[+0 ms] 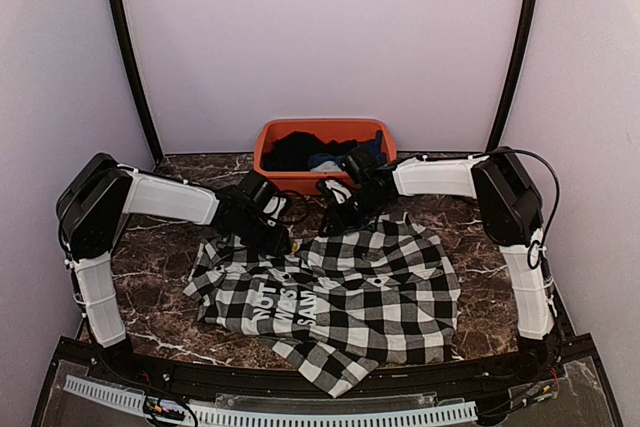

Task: Pin the brooch onto the clothing
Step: Smooth out the clothing with brooches at the center of the board.

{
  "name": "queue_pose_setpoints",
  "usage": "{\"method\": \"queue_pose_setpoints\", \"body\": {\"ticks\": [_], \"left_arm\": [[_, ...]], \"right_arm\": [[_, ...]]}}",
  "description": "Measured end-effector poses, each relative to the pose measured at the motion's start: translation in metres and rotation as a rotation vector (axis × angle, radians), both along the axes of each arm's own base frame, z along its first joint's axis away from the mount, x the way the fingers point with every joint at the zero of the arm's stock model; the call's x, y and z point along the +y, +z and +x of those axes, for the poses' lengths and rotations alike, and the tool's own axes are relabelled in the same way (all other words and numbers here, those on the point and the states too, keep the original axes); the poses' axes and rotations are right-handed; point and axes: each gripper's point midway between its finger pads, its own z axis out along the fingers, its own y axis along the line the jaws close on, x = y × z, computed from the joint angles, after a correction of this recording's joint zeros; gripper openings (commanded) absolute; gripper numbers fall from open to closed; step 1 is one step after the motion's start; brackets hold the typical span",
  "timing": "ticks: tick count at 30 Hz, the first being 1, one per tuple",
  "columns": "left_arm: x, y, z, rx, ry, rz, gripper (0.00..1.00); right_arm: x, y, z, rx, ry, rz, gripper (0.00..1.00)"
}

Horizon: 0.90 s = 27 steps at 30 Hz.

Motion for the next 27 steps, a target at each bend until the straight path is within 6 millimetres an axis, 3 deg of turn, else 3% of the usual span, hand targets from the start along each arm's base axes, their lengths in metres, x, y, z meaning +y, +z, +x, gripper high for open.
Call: {"method": "queue_pose_setpoints", "body": {"ticks": [8,11,16,20,27], "left_arm": [[0.009,-0.001,-0.011,-0.024,0.007,-0.024,0.52],[0.012,0.0,-0.015,-0.034,0.012,-0.033,0.68],[0.022,0.009,-0.019,-0.052,0.023,-0.013,0.84],[0.036,0.037,-0.011,-0.094,0.057,-0.016,0.96],[0.084,0.135,0.042,-0.275,0.187,-0.099,0.99]], "right_arm": [[-0.003,0.005,0.009,-0.054,0.002,-0.035,0.36],[-0.008,0.006,0.014,-0.089,0.007,-0.072,0.41],[-0.023,-0.002,0.019,-0.133,0.015,-0.155,0.54],[-0.043,-0.001,0.028,-0.168,0.0,-0.222,0.6],[-0.108,0.035,0.068,-0.24,-0.114,-0.291,0.67]]}}
